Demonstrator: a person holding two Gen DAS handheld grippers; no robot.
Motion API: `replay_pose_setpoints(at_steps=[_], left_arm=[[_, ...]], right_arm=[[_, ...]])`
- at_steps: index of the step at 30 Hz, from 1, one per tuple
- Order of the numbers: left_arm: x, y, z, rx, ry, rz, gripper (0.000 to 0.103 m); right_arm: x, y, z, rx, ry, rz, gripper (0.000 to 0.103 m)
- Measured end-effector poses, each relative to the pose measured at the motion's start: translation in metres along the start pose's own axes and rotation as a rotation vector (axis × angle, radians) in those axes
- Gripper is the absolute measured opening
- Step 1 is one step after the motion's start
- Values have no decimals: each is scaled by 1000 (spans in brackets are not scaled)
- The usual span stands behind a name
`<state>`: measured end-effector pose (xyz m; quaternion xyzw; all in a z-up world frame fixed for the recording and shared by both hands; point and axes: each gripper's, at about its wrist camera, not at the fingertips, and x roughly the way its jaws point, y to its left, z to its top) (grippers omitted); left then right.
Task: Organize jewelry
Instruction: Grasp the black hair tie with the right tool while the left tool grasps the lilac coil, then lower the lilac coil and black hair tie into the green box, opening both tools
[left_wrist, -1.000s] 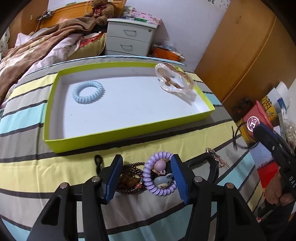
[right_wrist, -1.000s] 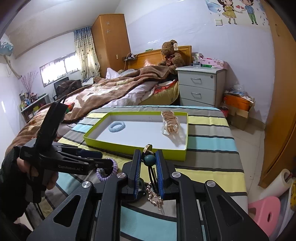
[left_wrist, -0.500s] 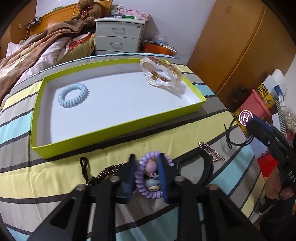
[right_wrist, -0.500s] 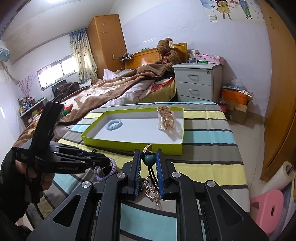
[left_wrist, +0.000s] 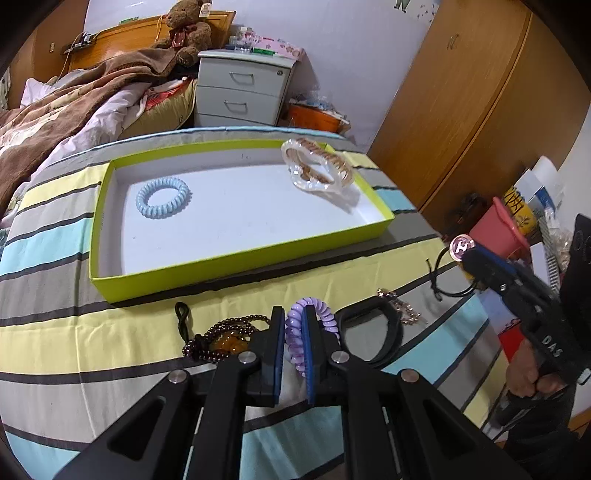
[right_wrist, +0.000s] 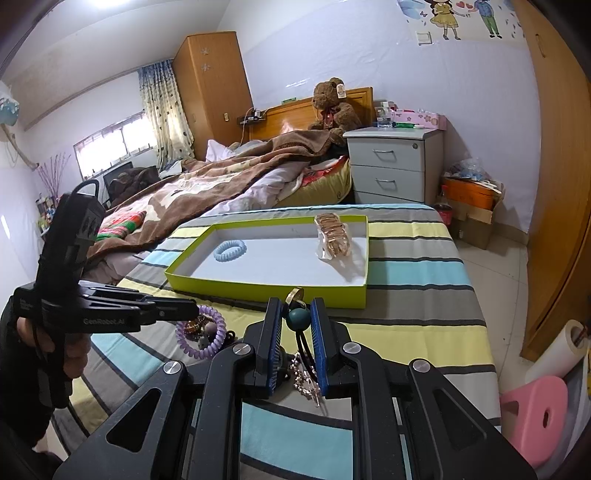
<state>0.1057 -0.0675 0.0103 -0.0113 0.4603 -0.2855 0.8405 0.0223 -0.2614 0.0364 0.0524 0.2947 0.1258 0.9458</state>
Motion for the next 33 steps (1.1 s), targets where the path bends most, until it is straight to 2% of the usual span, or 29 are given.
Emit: replay_pose_setpoints(at_steps=[10, 19, 26, 33], left_arm=[[-17, 0, 7, -21, -47, -12, 10], [-35, 15, 18, -53, -97, 28, 10], [-42, 33, 28, -89, -127, 54, 10], [-36, 53, 40, -124, -131, 79, 10]], right_arm=[[-7, 9, 12, -24, -13, -6, 17], [2, 21, 36, -59, -22, -8, 17], [30, 34, 59, -100, 12, -6, 17], [74, 43, 81, -121, 79, 35, 17]])
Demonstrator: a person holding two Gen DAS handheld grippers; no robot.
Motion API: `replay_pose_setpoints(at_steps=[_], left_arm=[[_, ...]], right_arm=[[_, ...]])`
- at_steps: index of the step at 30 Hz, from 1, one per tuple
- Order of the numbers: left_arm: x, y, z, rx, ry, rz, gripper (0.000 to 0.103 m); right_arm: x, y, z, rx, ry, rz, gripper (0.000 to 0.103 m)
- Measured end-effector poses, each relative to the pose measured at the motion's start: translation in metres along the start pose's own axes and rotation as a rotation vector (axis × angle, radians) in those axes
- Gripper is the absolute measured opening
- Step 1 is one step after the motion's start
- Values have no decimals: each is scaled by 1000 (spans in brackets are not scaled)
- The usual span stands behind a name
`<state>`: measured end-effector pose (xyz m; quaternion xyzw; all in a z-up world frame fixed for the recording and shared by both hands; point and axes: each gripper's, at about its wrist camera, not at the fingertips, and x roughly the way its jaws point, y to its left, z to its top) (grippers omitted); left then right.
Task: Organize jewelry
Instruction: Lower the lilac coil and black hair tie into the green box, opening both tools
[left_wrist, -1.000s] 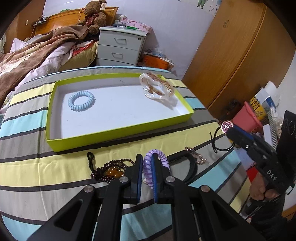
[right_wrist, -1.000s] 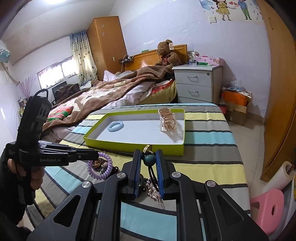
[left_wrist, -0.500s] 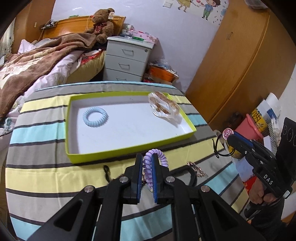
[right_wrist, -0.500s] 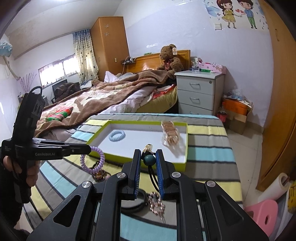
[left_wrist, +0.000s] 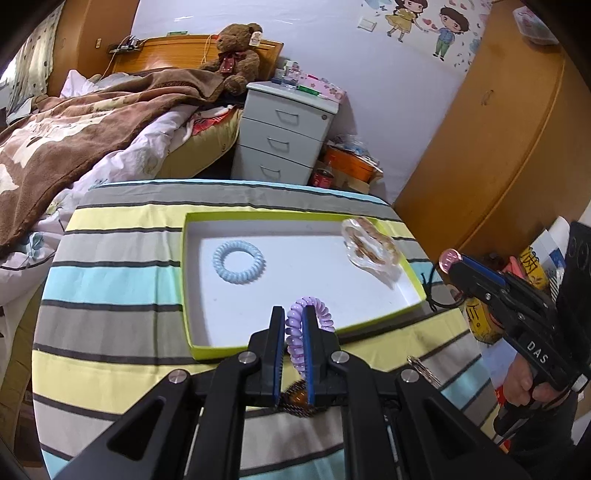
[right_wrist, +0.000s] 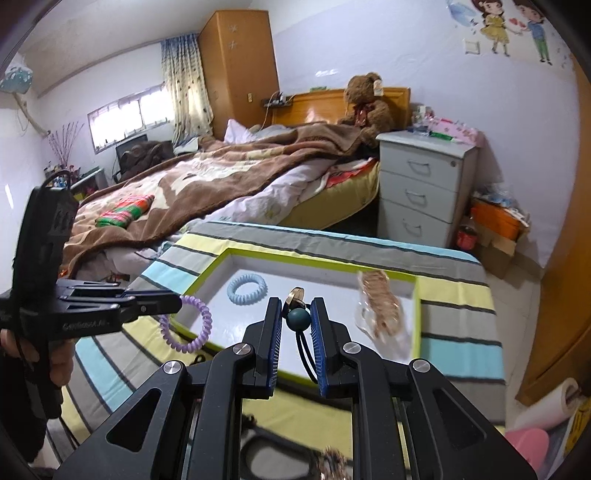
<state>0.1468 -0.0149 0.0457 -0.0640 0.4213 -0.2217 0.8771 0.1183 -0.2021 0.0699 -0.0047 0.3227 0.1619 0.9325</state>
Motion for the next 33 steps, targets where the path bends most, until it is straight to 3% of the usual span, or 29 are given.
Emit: replay_pose_setpoints(at_steps=[12, 19, 33], left_arm=[[27, 26, 18, -36, 25, 25, 10], [50, 40, 20, -65, 61, 44, 10], [74, 47, 15, -48, 101, 117, 10]], right_arm=[[77, -8, 28, 17, 115, 15, 17], [113, -14, 32, 6, 193, -35, 17], [156, -16, 29, 28, 303, -29, 17]])
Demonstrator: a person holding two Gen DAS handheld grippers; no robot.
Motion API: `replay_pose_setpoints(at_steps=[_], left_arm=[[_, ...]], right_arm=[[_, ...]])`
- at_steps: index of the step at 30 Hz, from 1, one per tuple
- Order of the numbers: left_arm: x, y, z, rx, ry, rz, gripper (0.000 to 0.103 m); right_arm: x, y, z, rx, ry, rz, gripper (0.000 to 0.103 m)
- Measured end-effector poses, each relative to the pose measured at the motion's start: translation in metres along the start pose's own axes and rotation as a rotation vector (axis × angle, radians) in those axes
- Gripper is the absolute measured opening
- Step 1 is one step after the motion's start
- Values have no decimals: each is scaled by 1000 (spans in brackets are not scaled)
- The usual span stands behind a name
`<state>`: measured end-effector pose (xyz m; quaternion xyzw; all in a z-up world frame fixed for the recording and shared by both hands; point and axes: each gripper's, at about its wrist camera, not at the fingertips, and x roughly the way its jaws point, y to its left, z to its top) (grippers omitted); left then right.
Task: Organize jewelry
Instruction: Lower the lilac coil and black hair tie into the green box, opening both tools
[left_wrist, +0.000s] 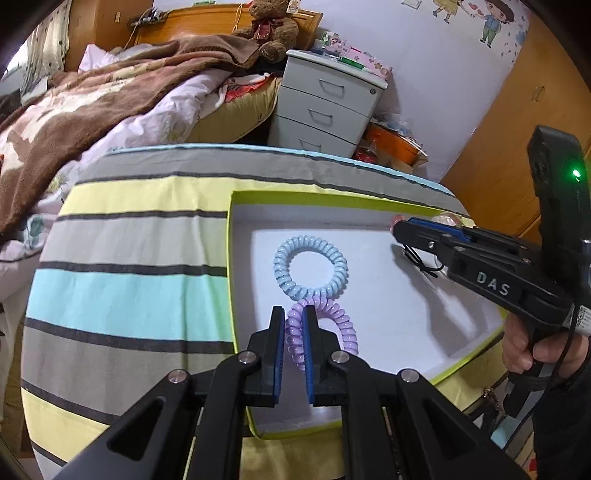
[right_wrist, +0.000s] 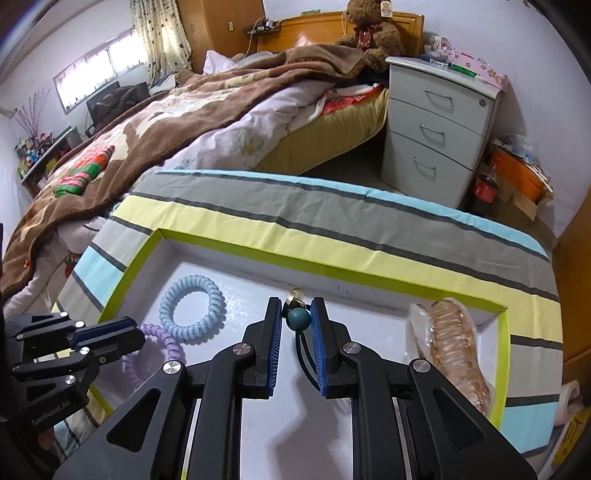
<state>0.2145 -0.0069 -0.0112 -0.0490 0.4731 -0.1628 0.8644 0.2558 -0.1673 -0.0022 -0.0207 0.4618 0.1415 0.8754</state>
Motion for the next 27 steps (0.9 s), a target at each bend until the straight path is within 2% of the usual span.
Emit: replay_pose_setpoints(at_steps=[21, 24, 27], left_arm=[[0, 0, 3, -18, -2, 6, 11], [-1, -1, 4, -15, -3, 6, 16], [-1, -3, 3, -9, -2, 4, 20]], right_arm=[[12, 3, -2, 22, 30, 5, 17], [13, 3, -3, 21, 30, -1, 17], [12, 3, -4, 27, 28, 5, 22]])
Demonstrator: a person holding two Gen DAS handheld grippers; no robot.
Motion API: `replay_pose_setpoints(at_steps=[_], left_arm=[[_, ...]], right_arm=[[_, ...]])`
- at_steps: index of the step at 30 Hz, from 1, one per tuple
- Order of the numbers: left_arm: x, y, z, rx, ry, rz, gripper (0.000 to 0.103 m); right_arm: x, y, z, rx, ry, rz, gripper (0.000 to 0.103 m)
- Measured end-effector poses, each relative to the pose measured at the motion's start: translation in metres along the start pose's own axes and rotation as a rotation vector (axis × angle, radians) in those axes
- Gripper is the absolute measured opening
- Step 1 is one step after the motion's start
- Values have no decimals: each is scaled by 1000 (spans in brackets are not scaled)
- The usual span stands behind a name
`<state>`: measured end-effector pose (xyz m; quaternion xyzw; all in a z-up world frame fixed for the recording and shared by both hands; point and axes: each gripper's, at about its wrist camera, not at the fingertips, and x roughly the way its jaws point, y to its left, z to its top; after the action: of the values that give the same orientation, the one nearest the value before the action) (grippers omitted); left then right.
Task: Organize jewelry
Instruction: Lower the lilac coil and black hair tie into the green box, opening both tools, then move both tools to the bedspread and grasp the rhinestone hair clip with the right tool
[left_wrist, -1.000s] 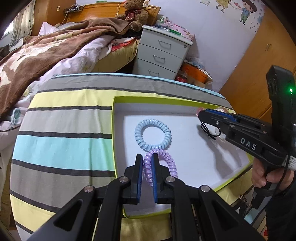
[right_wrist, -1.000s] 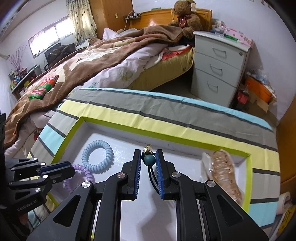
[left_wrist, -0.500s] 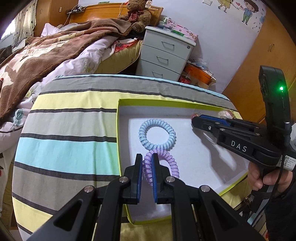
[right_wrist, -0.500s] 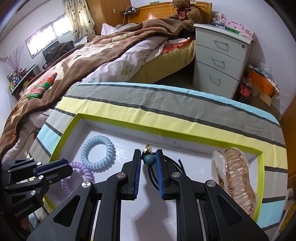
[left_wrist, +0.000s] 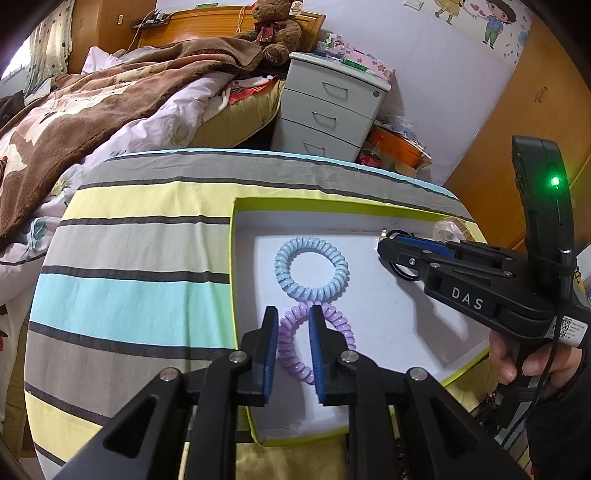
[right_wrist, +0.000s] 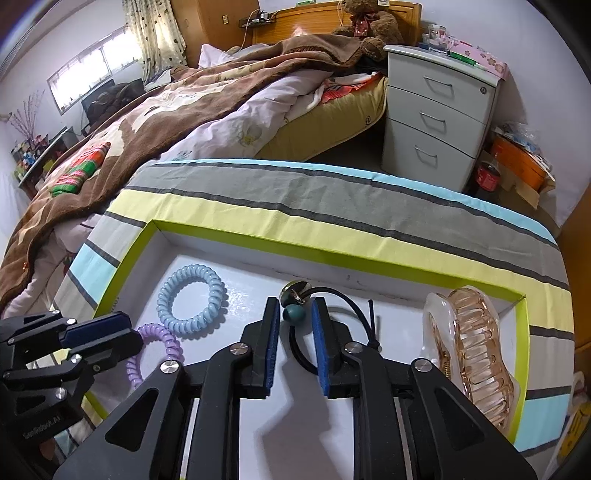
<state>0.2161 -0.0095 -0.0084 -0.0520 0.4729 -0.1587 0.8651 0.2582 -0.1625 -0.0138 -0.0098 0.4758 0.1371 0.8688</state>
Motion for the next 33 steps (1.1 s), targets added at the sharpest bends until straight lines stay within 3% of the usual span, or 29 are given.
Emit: replay_pose_setpoints(at_steps=[4, 10, 33], left_arm=[[0, -2, 0, 6, 0, -4, 27], [-11, -8, -2, 30, -21, 3, 38], [-73, -38, -29, 82, -114, -7, 47]], right_arm=[[-6, 2, -1, -6, -13, 0, 32], [-21, 5, -3, -15, -46, -9, 33], [-106, 18, -42, 26, -194, 36, 34]])
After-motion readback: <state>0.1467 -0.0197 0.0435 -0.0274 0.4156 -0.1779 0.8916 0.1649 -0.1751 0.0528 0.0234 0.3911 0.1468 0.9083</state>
